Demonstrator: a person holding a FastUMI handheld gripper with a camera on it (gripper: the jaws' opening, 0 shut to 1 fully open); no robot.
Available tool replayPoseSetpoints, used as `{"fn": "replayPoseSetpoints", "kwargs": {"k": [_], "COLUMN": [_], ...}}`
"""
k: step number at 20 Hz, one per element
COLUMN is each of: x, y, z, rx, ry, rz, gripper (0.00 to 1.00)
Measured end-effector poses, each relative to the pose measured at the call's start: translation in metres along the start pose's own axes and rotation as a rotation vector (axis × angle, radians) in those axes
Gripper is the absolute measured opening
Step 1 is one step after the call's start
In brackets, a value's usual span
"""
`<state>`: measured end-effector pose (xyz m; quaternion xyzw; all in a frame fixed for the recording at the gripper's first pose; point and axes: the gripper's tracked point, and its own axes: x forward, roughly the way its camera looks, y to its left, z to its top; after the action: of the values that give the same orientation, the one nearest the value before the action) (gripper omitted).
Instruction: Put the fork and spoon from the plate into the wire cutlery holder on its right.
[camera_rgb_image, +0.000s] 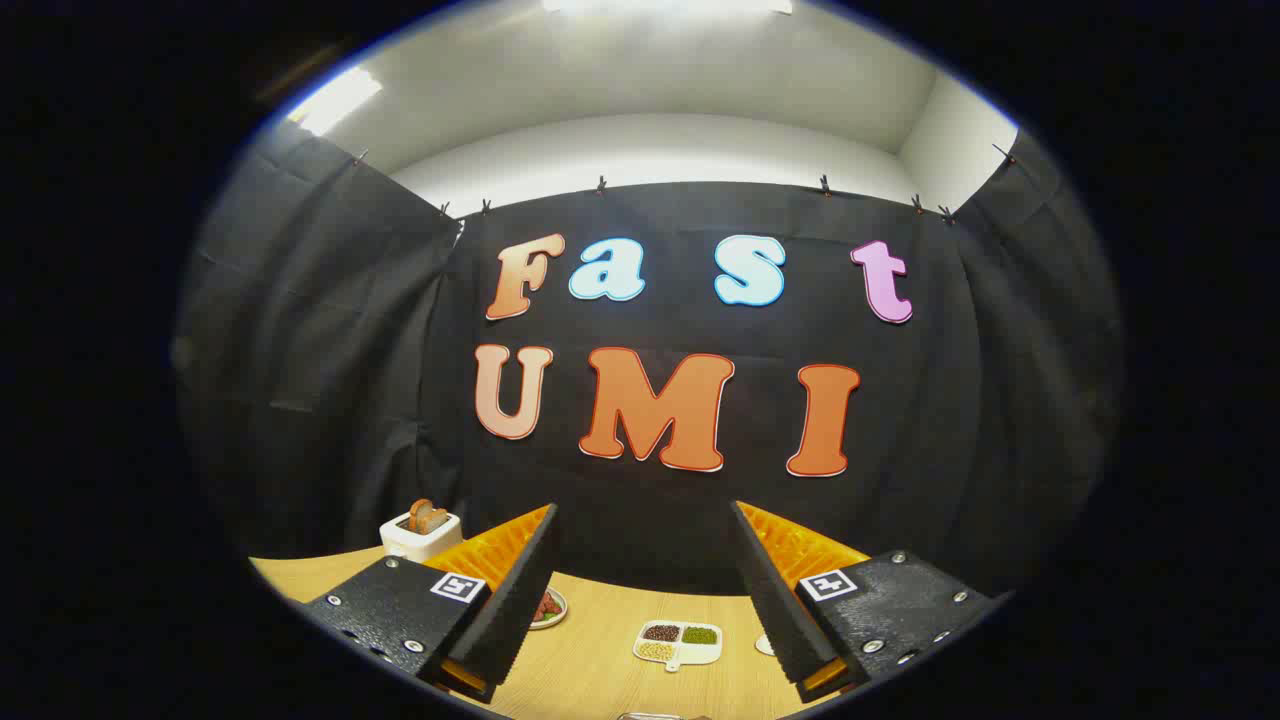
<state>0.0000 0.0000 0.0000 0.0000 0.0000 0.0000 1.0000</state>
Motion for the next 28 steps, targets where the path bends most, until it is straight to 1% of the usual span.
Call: {"fn": "replayPoseSetpoints", "kwargs": {"k": [5,11,14,17,19,21,28], "x": [-0.010,-0.013,-0.009,-0.009,-0.010,-0.011,-0.015], "y": [0.001,0.011,0.027,0.050,0.057,0.059,0.042], "z": [0.002,0.007,0.006,0.001,0.004,0.010,0.017], "rx": [0.035,0.057,0.061,0.066,0.079,0.076,0.074], "ry": [-0.016,-0.007,-0.001,0.021,0.024,0.007,-0.021], "rz": [0.087,0.151,0.178,0.232,0.250,0.248,0.176], "gripper": [0.98,0.98,0.98,0.98,0.98,0.98,0.98]}}
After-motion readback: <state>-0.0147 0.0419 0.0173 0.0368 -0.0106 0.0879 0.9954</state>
